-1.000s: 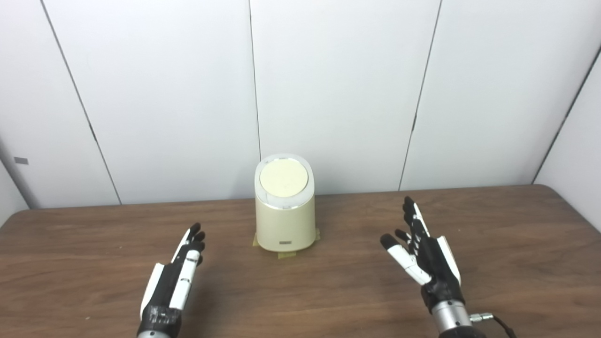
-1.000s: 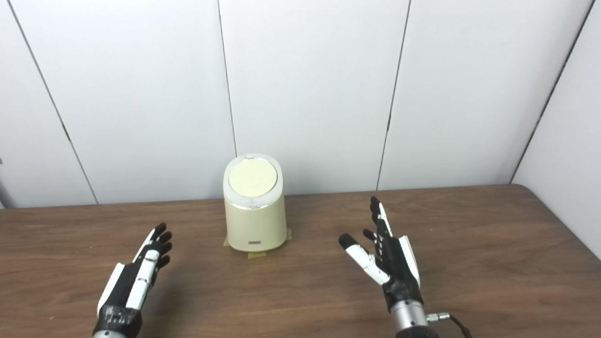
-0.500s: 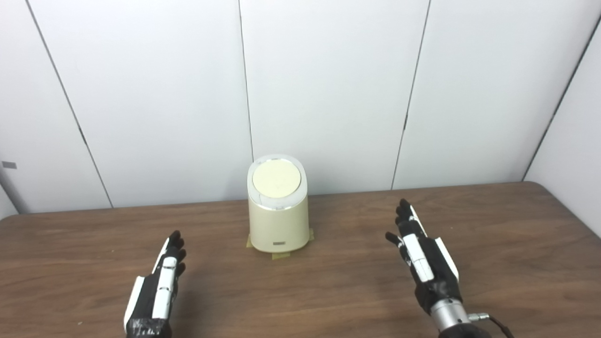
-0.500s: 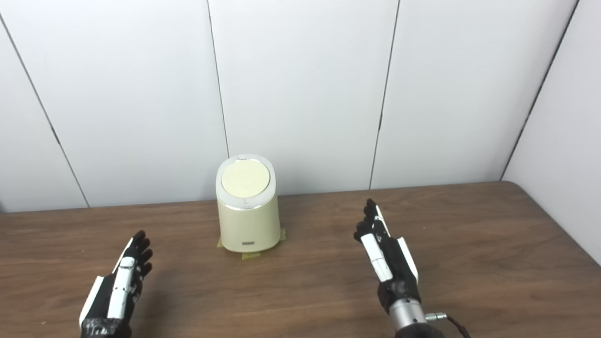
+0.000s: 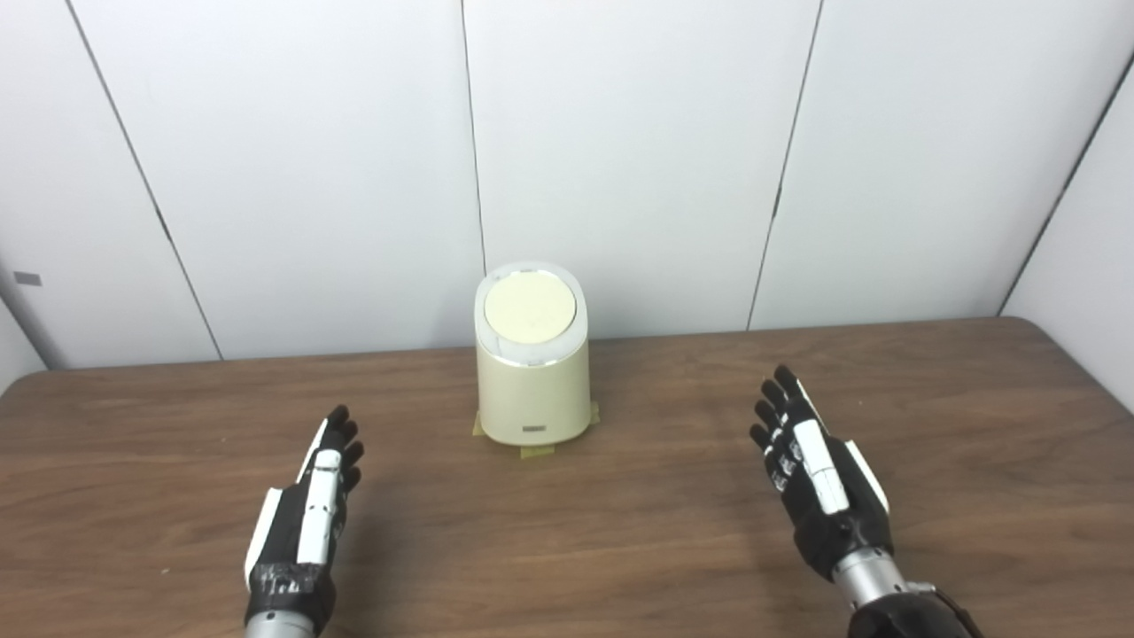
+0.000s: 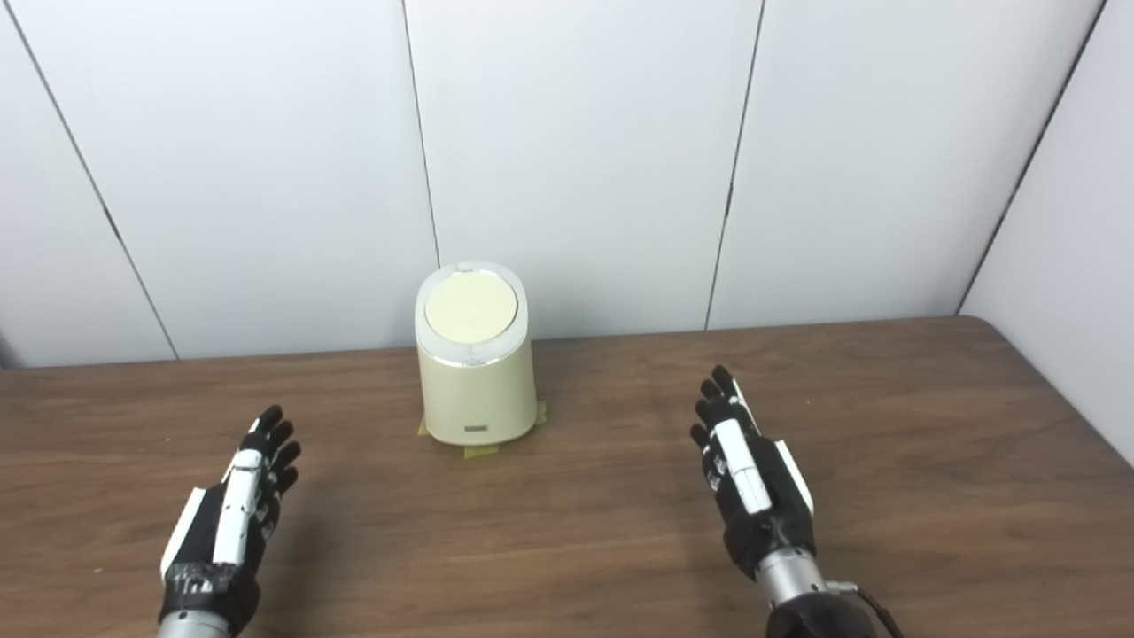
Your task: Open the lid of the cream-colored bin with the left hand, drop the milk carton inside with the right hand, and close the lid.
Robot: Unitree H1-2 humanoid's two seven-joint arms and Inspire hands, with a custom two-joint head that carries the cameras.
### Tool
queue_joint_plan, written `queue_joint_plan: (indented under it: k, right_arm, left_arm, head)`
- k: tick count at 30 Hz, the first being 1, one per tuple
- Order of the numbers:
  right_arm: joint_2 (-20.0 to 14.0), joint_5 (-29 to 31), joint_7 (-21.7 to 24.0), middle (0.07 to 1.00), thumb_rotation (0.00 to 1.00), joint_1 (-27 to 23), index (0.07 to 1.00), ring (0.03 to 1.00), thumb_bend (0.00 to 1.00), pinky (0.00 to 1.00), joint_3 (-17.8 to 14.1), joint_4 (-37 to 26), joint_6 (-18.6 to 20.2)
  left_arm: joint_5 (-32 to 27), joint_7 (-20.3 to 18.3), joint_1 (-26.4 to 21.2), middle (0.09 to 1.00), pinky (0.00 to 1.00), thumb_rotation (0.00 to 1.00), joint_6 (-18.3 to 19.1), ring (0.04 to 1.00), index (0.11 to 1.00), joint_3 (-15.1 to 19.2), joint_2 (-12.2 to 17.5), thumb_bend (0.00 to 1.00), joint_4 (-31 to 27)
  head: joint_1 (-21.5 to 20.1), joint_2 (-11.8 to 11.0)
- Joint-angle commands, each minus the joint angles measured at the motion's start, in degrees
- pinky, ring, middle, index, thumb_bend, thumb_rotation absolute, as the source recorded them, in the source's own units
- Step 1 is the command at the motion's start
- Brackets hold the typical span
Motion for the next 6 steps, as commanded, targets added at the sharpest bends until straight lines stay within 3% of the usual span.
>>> queue_joint_plan:
  k: [1, 6]
  right_arm:
    - [0.29, 4.56, 1.51, 1.0, 0.72, -1.64, 1.0, 1.0, 0.83, 1.0, -1.25, -1.01, 0.47]
    - [0.59, 5.39, 0.61, 1.0, 0.66, -1.47, 1.0, 1.0, 0.88, 0.96, -0.6, -2.86, 1.45]
  left_arm:
    - [0.08, 0.15, -1.0, 0.99, 1.0, 1.0, -0.63, 0.988, 1.0, -0.24, 0.53, 0.47, -1.89]
    - [-0.12, 0.71, -1.1, 0.983, 1.0, 1.0, -0.69, 0.982, 0.998, 0.34, 1.01, 0.48, -2.75]
  head:
    - [-0.64, 0.4]
    - [-1.89, 1.21]
